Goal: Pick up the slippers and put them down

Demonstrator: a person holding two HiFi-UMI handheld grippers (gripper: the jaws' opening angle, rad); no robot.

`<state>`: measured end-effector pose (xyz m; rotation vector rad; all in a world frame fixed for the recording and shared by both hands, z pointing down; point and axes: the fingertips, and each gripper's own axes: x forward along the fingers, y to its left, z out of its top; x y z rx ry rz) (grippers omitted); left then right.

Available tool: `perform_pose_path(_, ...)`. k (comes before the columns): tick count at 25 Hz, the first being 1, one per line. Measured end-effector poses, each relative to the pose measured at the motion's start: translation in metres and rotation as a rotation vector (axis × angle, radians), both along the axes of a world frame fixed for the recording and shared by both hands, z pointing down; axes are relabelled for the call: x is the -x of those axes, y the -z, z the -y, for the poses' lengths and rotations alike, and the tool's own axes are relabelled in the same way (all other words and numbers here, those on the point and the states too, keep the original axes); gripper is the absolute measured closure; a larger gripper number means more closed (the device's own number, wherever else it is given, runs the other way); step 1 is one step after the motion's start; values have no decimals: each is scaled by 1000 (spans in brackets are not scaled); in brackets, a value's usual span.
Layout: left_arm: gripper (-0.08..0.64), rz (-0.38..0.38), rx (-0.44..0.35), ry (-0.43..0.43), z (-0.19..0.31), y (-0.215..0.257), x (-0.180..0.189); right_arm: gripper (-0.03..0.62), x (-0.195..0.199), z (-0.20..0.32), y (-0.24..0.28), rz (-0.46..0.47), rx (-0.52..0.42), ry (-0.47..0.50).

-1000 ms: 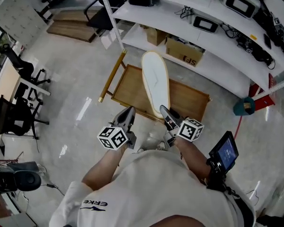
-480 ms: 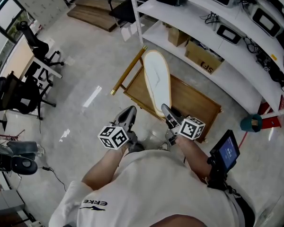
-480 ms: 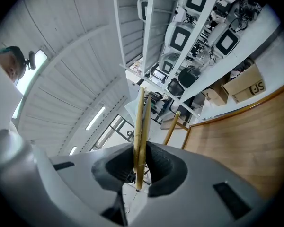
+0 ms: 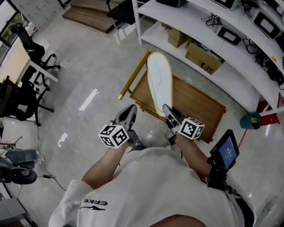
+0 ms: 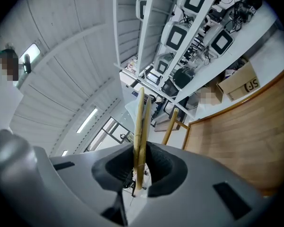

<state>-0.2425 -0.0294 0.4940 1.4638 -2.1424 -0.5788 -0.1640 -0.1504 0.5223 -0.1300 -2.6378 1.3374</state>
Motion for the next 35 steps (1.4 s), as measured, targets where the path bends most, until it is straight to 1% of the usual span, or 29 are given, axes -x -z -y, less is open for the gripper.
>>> perform_pose_path(6,557,-14,-10,-45,-19,-7,34,528,26,-21,-6,-18,0,-60)
perform_pose_path(12,557,-27,-11,-104,-40,-15,65,528,50,-38,-15,-35,16,-146)
perform_pose_path(20,557,-47,3,-154,-53,-25,89,528,66,-45,-23,-55,40,-249)
perform_pose_path(25,557,-65,19,-162,-48,-31,95,528,71,-42,-33,-75,68,-267)
perform_pose_path(30,557,-80,53,-164,-35,-38,101,528,77,-33,-46,-92,107,-276)
perform_pose_path(35,557,-77,73,-160,-22,-42,115,528,88,-18,-61,-110,143,-294)
